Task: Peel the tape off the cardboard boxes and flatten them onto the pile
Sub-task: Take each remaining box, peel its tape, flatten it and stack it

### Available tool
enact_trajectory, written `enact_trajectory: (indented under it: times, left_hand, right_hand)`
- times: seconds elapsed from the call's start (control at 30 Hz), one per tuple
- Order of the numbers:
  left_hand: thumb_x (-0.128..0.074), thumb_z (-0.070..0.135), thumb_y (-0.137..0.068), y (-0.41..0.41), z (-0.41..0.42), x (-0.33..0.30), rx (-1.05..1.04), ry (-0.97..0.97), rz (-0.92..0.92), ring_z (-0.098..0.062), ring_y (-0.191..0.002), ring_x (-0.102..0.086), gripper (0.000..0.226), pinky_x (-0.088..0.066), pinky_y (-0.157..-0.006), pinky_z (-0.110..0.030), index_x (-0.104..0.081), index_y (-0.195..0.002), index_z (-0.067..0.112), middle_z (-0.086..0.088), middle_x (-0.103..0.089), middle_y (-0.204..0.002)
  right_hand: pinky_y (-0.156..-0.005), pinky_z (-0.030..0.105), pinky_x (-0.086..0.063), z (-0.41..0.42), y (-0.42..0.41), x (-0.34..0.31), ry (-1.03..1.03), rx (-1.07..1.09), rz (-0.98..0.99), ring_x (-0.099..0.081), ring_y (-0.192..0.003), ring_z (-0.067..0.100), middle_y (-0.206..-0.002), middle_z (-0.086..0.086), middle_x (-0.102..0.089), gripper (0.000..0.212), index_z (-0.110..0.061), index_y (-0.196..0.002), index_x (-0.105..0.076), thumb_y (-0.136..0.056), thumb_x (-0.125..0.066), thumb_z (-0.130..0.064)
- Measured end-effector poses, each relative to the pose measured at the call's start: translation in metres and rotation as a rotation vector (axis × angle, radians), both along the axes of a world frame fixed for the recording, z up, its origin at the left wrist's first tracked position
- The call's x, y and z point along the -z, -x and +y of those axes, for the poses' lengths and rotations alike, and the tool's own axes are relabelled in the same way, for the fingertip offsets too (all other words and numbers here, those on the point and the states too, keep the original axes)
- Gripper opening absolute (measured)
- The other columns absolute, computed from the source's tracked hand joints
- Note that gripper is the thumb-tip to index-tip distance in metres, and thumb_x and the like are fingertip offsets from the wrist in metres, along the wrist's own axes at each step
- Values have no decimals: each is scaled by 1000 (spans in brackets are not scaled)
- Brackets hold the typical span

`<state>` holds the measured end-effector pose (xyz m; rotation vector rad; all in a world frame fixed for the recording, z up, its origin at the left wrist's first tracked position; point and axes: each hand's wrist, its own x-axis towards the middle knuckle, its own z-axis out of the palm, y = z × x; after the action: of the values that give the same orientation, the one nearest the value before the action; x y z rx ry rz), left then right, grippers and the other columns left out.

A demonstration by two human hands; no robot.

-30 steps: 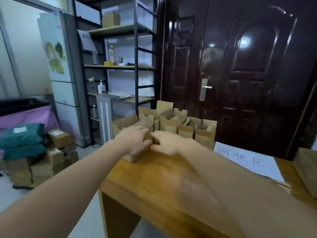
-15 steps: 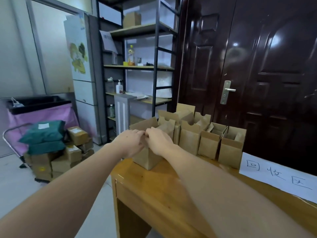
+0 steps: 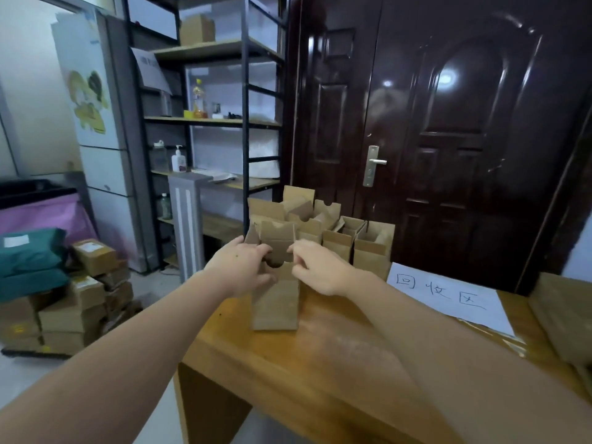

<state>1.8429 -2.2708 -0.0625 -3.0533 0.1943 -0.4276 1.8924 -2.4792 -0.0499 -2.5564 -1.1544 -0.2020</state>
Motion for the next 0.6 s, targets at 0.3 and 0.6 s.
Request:
enact_trajectory:
  times: [0.3,0.6]
  left_hand:
    - [-52,67,-94,9,-122,20,109,158,114,-18,-87,-65,45,-59,-80,-41,-68,-110,28,5,-69,-98]
    - [-42,45,-108,18,-249,49,349,270,20,-16,-90,-66,33,-58,-78,-31,-65,-125,28,5,-65,-104]
  right_hand:
    - [-92,52,-49,-161,39,12,-109,221,-17,-53,-117,26,-109,1,-58,16,-24,-76,-44,-88,-52,-20]
    - [-100,37,-47,-285,72,60,-397,510,123,-50,-120,8,-128,-13,-54,33,-35,-120,-57,-90,-64,-48]
